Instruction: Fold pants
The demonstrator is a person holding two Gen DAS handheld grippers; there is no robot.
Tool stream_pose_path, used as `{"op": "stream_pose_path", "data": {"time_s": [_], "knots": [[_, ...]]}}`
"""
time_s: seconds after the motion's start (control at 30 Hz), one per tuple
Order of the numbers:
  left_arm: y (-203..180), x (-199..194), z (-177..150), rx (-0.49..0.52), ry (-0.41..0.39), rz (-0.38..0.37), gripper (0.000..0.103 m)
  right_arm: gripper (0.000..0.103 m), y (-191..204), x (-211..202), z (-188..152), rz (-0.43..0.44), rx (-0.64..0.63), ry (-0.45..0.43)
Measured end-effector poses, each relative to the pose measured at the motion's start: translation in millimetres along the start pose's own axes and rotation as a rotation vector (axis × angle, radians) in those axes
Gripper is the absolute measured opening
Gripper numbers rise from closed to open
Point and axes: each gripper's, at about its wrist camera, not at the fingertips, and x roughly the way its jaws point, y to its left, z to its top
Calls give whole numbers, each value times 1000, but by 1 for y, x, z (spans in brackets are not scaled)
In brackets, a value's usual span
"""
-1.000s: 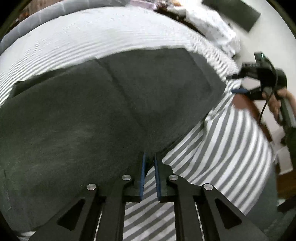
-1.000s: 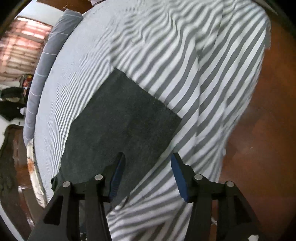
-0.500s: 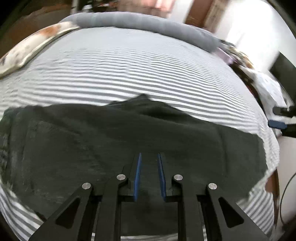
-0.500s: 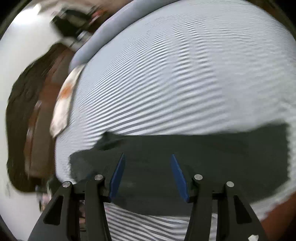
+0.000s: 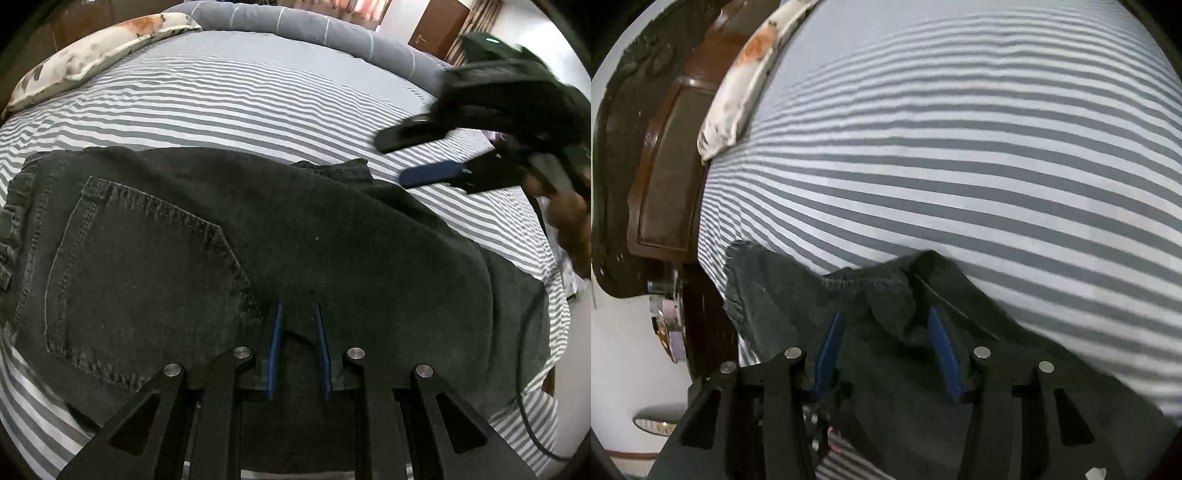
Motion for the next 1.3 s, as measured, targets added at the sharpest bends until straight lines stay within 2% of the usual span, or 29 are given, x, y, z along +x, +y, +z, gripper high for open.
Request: {"op": "stream_pose_path", "data": {"time_s": [0.1,0.17,0.2,0.27,0.4,0.5,0.6,0.77,0.9,1.0,1.07,1.2,1.3], "knots": [[1,-3,-3,-9,-6,-9,19,41,2,21,9,-9,-6,37],[3,-3,-3,-20,-10,-18,19,25,0,32,8,3,-7,59],[4,-3,-3,-28,-11,-24,19,21,0,34,8,10,-10,62],[6,-4,-3,-42,-12,-34,19,7,2,32,6,24,-29,49],[7,-10,-2,-51,-31,-34,19,6,17,6,12,51,-87,-55],[6,-16,-4,-42,-62,-32,19,6,18,-12,21,62,-75,-119],[3,-18,-6,-20,-76,-22,20,6,13,-1,31,28,-66,-115],[5,-5,-8,-15,-34,-4,20,6,0,34,41,-40,-40,-91],[4,0,-8,-2,-31,11,20,6,-2,38,43,-56,-55,-92],[-2,-3,-8,20,-39,28,20,16,-3,29,43,-64,-60,-78],[-1,-7,-7,15,-48,23,20,28,-1,11,40,-116,-60,-151],[-9,-24,-8,45,-110,26,23,28,6,-23,20,-96,-73,-239],[-16,-32,-9,89,-112,24,26,28,9,-26,-3,-85,-90,-201]]}}
